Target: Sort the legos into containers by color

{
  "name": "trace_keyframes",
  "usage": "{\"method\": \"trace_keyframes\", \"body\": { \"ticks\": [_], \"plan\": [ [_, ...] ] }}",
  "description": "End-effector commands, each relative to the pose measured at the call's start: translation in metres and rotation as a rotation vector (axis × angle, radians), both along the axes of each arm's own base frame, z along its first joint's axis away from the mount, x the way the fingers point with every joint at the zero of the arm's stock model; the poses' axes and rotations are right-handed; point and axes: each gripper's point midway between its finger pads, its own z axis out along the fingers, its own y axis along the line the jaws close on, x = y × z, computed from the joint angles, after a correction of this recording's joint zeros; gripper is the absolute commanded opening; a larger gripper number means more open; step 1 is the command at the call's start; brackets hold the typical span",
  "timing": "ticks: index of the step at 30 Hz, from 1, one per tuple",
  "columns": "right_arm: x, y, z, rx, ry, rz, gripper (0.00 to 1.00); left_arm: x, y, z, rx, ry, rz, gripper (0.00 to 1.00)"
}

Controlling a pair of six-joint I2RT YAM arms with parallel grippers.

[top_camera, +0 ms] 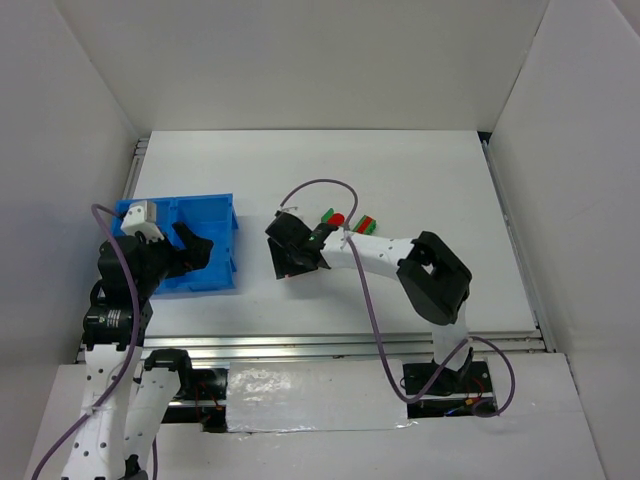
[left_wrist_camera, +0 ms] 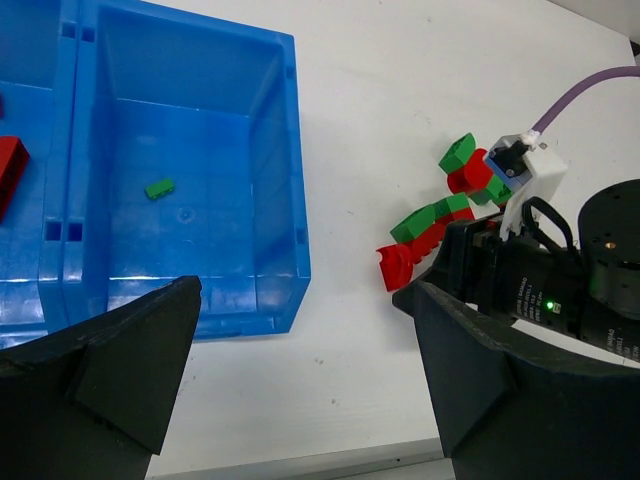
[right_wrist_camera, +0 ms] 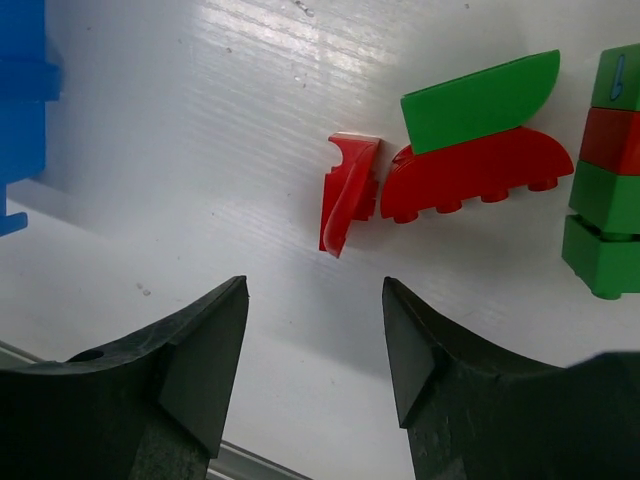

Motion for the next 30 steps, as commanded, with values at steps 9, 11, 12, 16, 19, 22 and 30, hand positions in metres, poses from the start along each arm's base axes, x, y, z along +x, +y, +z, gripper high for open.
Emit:
{"method": "trace_keyframes", "body": {
  "ticks": [9, 11, 12, 16, 19, 22, 30],
  "plan": [
    [0.030, 0.009, -0.012, -0.064, -0.059, -0.075, 0.52, 0.004, -0.008, 0.014, 0.022, -0.061, -0.061, 1.00],
    [0.030, 0.011, -0.017, -0.062, -0.052, -0.067, 0.46, 0.004, -0.008, 0.014, 0.021, -0.057, -0.059, 0.99],
    [0.029, 0.011, -0.020, -0.065, -0.049, -0.068, 0.45, 0.005, -0.007, 0.014, 0.021, -0.057, -0.056, 1.00],
    [0.025, 0.009, -0.021, -0.055, -0.047, -0.055, 0.29, 0.007, -0.006, 0.009, 0.022, -0.030, -0.054, 1.00],
    [0.019, 0.007, -0.014, -0.021, -0.049, -0.043, 0.23, 0.009, -0.007, 0.007, 0.021, -0.018, -0.061, 1.00],
    [0.008, 0.014, 0.013, 0.081, -0.057, 0.014, 0.16, 0.008, -0.009, 0.009, 0.019, -0.028, -0.069, 0.99],
    [-0.051, 0.033, 0.110, 0.482, -0.112, 0.347, 0.15, -0.006, -0.069, 0.022, -0.137, -0.040, -0.405, 0.99]
  ]
}}
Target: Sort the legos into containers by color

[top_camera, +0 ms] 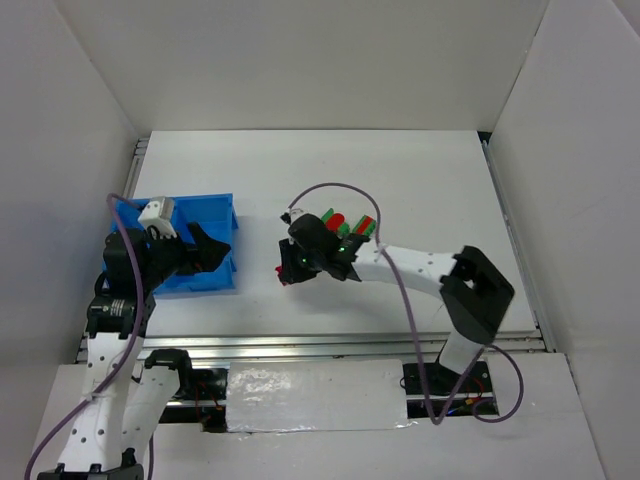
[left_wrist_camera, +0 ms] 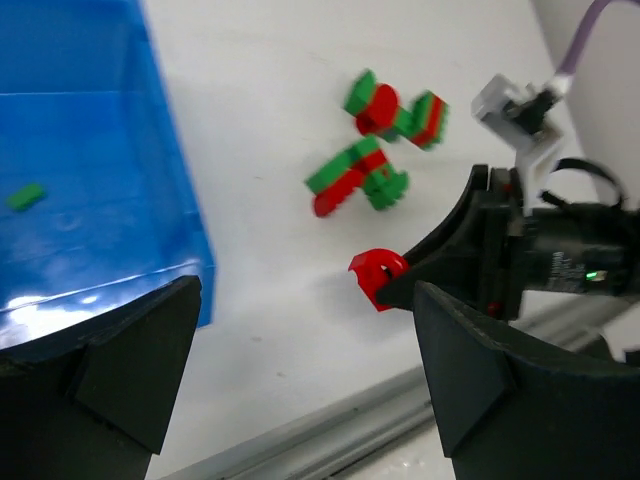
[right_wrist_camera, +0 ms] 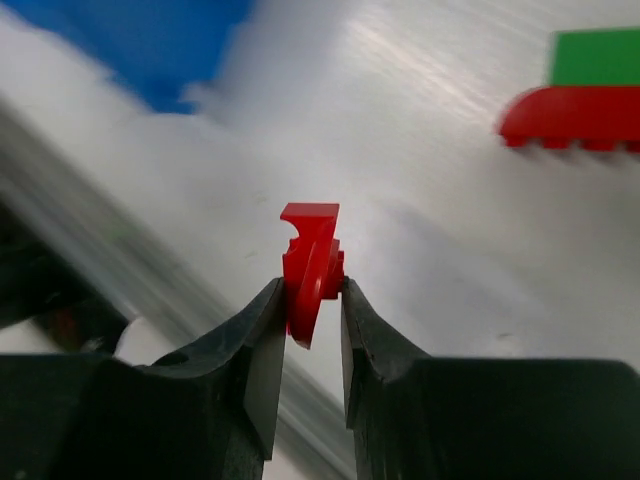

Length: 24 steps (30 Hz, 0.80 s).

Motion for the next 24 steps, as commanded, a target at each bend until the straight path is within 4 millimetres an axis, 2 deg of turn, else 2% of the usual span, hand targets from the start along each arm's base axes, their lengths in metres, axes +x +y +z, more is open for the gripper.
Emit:
{"method": "trace_keyframes", "body": {
  "ticks": [1, 2, 3, 4, 5, 6, 7, 9, 10, 12, 16, 24],
  "plan": [
    [-0.037, 0.031, 0.104, 0.375, -0.092, 0.285, 0.16, -0.011, -0.047, 0.028, -0.135, -0.059, -0.278, 0.99],
    [-0.044, 0.031, 0.115, 0.428, -0.098, 0.330, 0.16, -0.024, -0.068, 0.040, -0.226, -0.079, -0.426, 1.00],
    [-0.050, 0.030, 0.125, 0.469, -0.094, 0.363, 0.16, -0.031, -0.076, 0.047, -0.265, -0.097, -0.488, 1.00],
    [-0.062, 0.030, 0.148, 0.548, -0.112, 0.430, 0.16, -0.046, -0.085, 0.058, -0.324, -0.112, -0.564, 1.00],
    [-0.063, 0.025, 0.150, 0.574, -0.102, 0.443, 0.16, -0.048, -0.088, 0.066, -0.322, -0.183, -0.603, 1.00],
    [-0.075, 0.023, 0.170, 0.655, -0.099, 0.506, 0.16, -0.054, -0.090, 0.072, -0.325, -0.217, -0.632, 1.00],
    [-0.080, 0.020, 0.177, 0.690, -0.090, 0.531, 0.16, -0.065, -0.093, 0.075, -0.342, -0.231, -0.665, 1.00],
    [-0.090, 0.015, 0.186, 0.750, -0.070, 0.584, 0.17, -0.075, -0.096, 0.088, -0.328, -0.313, -0.720, 0.99],
    [-0.099, 0.013, 0.200, 0.800, -0.077, 0.625, 0.17, -0.081, -0.097, 0.090, -0.341, -0.317, -0.735, 0.99],
    [-0.104, 0.010, 0.209, 0.823, -0.091, 0.654, 0.18, -0.089, -0.101, 0.094, -0.344, -0.329, -0.773, 1.00],
    [-0.109, 0.007, 0.224, 0.876, -0.141, 0.675, 0.19, -0.092, -0.102, 0.096, -0.346, -0.320, -0.781, 1.00],
    [-0.112, 0.007, 0.236, 0.919, -0.164, 0.697, 0.19, -0.083, -0.101, 0.082, -0.339, -0.265, -0.752, 0.96]
  ]
}}
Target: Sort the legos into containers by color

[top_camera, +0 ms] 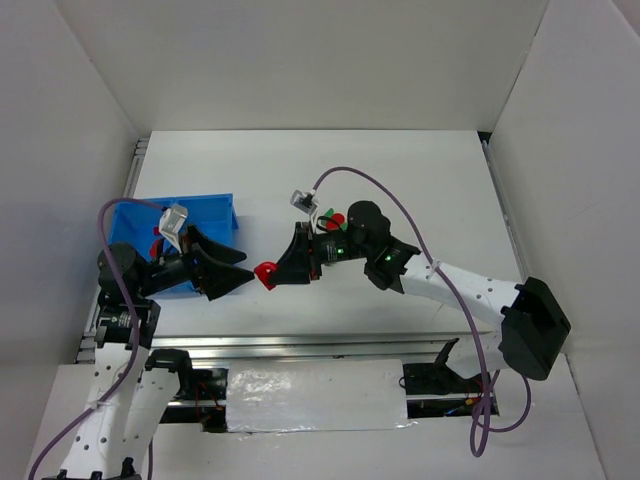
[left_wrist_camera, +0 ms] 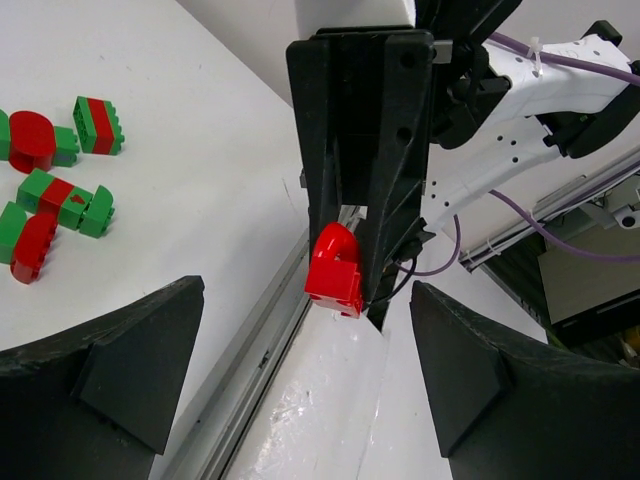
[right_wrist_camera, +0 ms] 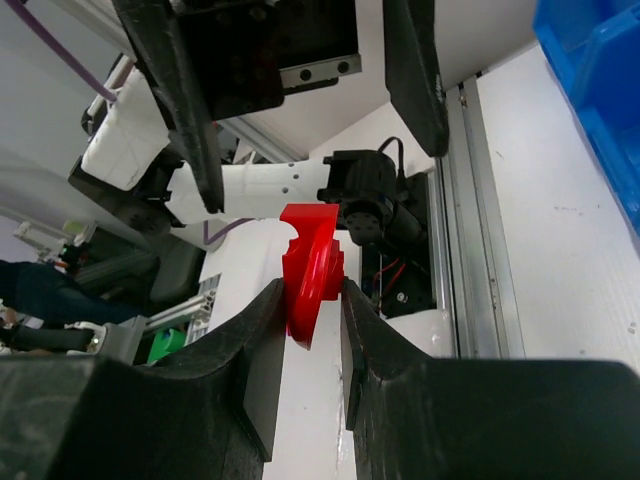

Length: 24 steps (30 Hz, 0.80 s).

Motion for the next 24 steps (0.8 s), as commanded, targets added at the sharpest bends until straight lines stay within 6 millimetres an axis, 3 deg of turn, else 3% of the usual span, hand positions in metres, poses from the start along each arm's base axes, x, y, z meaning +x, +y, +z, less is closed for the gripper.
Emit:
{"method": "trace_keyframes", "body": {
  "ticks": [1, 15, 24],
  "plan": [
    [-0.009, -0.003, 0.032, 0.101, -0.070, 0.036, 0.19, -0.005, -0.002, 0.010, 0.005, -0.051, -0.033, 0.96],
    [0.000, 0.011, 0.038, 0.106, -0.055, 0.028, 0.20, -0.010, -0.012, 0.013, -0.036, -0.060, -0.087, 0.83],
    [0.001, 0.015, 0.040, 0.110, -0.058, 0.029, 0.19, -0.006, -0.016, 0.012, -0.044, -0.051, -0.087, 0.60]
  ]
}}
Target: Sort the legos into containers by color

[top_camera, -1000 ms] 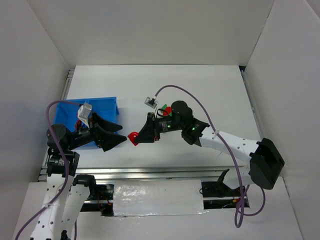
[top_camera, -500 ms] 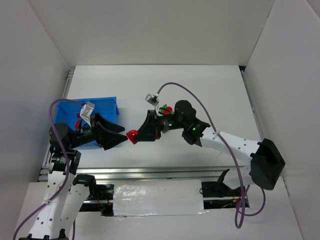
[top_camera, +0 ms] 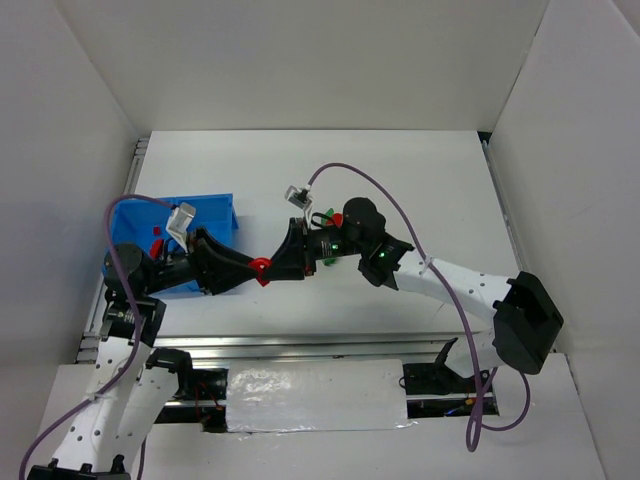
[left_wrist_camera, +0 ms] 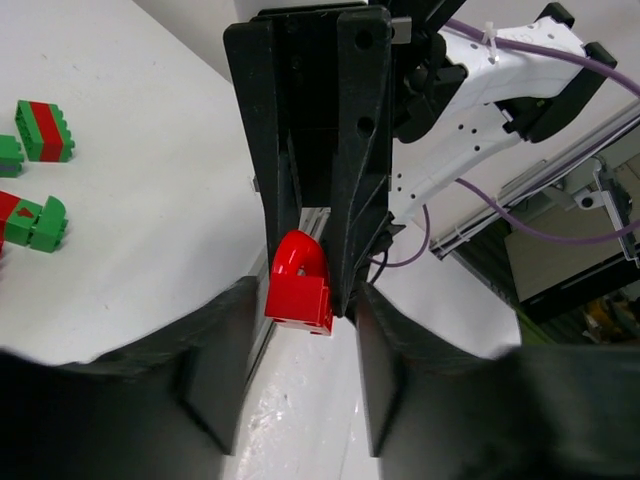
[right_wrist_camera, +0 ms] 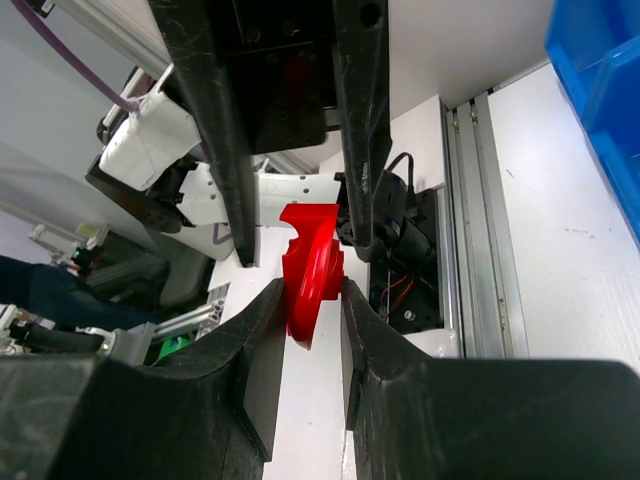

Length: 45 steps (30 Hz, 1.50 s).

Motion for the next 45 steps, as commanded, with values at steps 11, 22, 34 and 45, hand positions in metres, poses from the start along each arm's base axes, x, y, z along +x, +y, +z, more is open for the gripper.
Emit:
{"method": "trace_keyframes", "body": {
  "ticks": [11, 22, 34, 45],
  "plan": [
    [0.000, 0.003, 0.020, 0.081, -0.063, 0.012, 0.99, 0.019, 0.005, 0.006, 0.047, -0.024, 0.100, 0.00],
    [0.128, -0.083, -0.112, -0.251, 0.311, -0.684, 1.00, 0.112, 0.233, -0.063, 0.670, 0.447, 1.498, 0.00],
    [0.119, -0.087, -0.120, -0.296, 0.300, -0.675, 1.00, 0.147, 0.352, -0.107, 0.819, 0.794, 1.817, 0.26],
    [0.123, -0.109, -0.130, -0.402, 0.249, -0.775, 1.00, 0.162, 0.332, -0.110, 0.709, 0.754, 1.661, 0.99]
  ]
}}
